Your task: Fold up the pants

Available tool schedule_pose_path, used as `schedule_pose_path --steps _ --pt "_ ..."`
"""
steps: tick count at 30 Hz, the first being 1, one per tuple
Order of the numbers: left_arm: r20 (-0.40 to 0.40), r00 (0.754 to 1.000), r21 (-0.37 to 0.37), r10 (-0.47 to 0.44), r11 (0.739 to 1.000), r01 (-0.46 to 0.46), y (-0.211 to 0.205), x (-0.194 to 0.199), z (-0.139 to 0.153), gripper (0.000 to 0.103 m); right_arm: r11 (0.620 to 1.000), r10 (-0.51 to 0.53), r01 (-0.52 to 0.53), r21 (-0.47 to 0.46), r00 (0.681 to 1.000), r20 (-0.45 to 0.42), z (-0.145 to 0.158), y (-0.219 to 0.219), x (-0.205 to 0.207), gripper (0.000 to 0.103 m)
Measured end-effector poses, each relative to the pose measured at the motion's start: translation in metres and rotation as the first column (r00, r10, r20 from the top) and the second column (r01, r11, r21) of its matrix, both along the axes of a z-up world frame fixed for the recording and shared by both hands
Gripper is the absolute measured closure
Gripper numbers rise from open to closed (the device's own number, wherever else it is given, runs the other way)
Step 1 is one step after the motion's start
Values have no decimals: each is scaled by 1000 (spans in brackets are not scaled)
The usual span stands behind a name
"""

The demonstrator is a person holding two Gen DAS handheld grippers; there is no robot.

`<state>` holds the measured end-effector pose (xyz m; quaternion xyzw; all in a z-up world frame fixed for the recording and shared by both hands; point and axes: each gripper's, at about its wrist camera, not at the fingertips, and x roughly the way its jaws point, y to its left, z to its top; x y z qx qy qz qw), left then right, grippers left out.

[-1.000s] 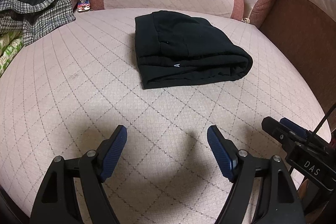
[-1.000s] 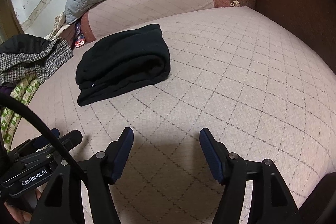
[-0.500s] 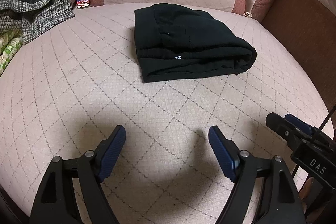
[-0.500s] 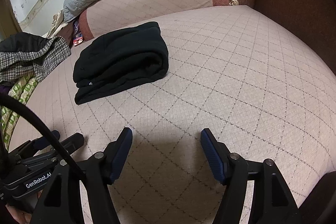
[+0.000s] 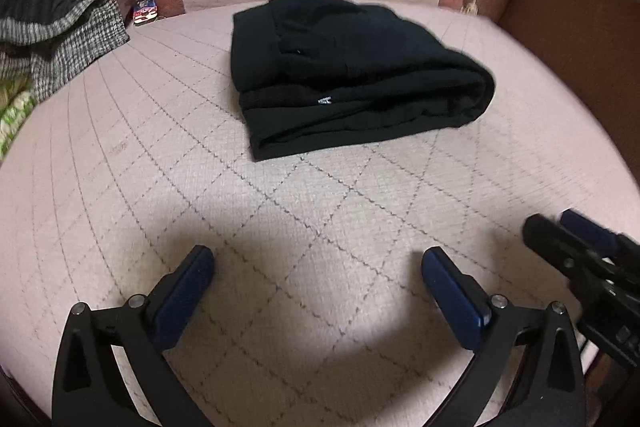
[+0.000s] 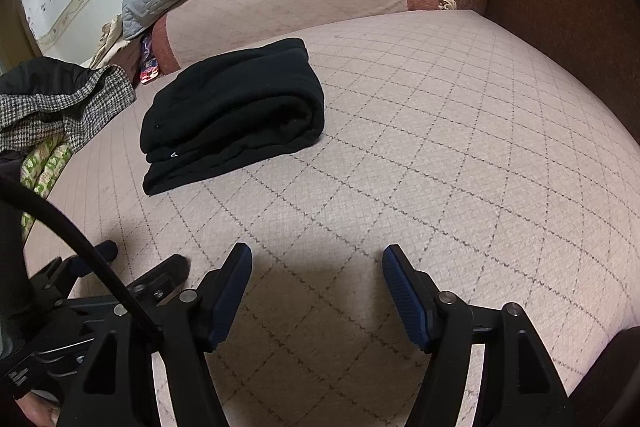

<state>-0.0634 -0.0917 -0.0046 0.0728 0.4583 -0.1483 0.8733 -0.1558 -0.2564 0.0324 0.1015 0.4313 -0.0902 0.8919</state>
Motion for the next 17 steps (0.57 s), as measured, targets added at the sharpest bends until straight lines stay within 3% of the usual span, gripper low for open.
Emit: schedule_pose_path --steps 5,9,13,17 --pt "-11 1000 -25 -17 1000 17 3 5 0 0 1000 -13 13 -10 1000 16 4 0 -3 30" --pt "-4 1000 -87 -3 996 3 12 3 7 0 1000 -16 17 -21 999 29 10 1 -5 30" --pt "24 998 -128 54 990 -51 32 7 21 0 999 24 -22 -49 999 34 21 13 1 30" --pt "87 985 -101 148 985 -139 55 11 36 0 994 70 -66 -88 996 50 33 30 11 28"
